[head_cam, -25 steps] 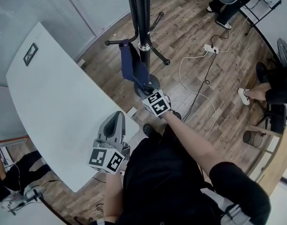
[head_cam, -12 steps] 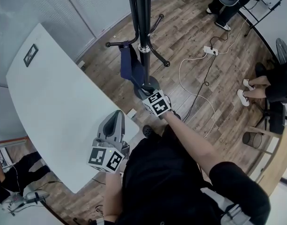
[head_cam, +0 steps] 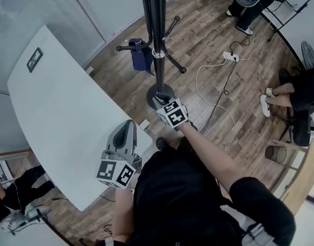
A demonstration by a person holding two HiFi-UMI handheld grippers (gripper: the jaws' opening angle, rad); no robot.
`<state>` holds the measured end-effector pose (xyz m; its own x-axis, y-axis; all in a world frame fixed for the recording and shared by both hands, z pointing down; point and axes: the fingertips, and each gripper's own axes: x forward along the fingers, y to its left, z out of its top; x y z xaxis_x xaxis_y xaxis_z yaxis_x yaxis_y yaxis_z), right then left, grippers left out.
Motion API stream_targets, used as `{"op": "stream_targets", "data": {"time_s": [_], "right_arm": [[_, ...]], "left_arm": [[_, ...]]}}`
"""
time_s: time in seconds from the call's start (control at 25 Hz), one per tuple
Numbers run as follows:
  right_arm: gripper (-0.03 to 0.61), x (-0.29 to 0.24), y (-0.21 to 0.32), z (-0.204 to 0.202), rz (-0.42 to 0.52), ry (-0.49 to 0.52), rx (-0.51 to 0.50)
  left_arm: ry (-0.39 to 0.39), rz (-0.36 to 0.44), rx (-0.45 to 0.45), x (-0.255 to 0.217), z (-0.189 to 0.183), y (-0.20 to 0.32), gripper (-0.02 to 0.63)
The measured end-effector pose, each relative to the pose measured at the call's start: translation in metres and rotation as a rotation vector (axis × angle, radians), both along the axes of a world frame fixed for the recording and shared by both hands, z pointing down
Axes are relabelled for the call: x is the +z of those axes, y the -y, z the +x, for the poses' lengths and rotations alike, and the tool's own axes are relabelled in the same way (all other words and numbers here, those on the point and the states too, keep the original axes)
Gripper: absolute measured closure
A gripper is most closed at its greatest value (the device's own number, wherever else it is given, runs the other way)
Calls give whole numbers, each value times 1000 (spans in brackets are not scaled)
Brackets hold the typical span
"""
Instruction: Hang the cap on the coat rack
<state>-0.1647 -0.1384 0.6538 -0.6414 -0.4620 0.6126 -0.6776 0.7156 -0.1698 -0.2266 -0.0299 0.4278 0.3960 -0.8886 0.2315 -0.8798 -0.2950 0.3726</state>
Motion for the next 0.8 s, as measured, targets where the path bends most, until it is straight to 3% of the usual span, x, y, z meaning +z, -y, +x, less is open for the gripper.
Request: {"op": "stream_targets", "data": {"time_s": [0.8], "right_arm": [[532,-75,-5,24,95,69,28]], "left_arm": [[-27,24,10,-10,9,-1,600]]}}
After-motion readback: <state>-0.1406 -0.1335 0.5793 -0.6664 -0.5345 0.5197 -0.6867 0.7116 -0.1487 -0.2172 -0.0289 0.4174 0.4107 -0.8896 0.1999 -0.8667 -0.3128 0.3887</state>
